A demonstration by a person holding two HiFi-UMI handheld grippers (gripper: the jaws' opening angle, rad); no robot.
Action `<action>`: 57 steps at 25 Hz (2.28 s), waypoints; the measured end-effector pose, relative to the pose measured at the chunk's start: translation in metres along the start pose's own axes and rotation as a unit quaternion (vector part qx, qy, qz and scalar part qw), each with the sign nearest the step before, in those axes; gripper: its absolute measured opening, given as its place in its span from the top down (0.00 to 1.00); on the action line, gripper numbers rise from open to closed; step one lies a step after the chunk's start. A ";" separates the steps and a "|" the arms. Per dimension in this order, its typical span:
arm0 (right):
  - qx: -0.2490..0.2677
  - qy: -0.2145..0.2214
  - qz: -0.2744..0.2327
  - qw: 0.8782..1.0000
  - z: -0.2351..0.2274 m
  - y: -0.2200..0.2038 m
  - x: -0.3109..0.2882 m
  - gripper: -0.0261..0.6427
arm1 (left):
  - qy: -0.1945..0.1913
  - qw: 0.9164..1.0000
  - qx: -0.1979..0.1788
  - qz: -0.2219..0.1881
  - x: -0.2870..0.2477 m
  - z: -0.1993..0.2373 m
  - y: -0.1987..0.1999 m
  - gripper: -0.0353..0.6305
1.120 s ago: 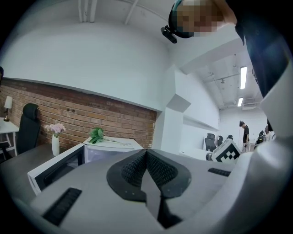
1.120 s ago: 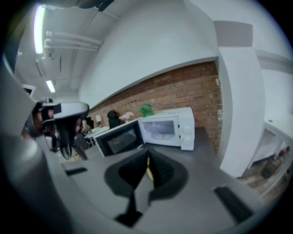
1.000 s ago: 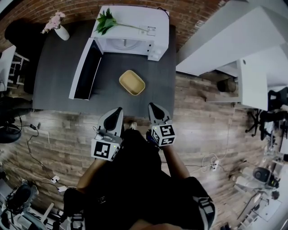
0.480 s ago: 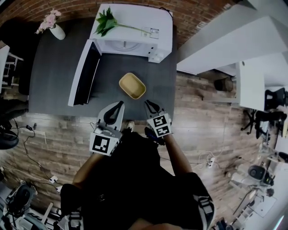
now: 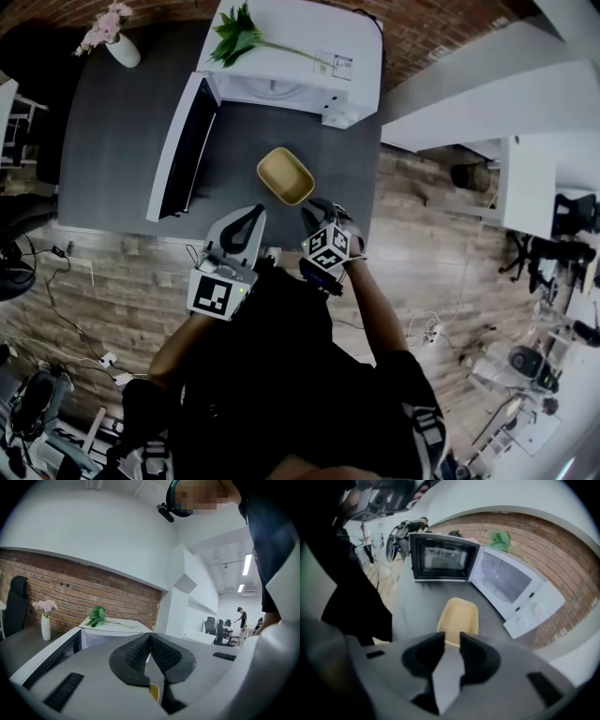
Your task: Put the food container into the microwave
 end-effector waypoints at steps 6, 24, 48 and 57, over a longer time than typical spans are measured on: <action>0.157 0.030 0.057 0.985 0.006 -0.016 -0.033 0.79 | 0.005 1.000 0.004 0.005 -0.002 0.011 -0.002 0.89; 0.271 0.110 0.109 0.950 0.013 -0.041 -0.080 0.79 | 0.020 1.000 0.019 0.015 -0.003 0.028 -0.008 0.89; 0.249 0.128 0.094 0.956 0.027 -0.008 -0.084 0.90 | 0.016 1.000 0.022 0.010 -0.009 0.052 0.000 0.89; 0.208 0.106 0.079 0.969 0.017 0.014 -0.074 0.91 | 0.003 1.000 0.024 -0.003 -0.012 0.057 0.007 0.89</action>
Point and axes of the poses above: the fingertips, and each gripper's own axes: x backward along the fingers, z to its left, y out of its top, the point moved 2 cm from there along x, backward along the fingers, and after that the axes turned 6 degrees about -z, right-handed, at the moved point
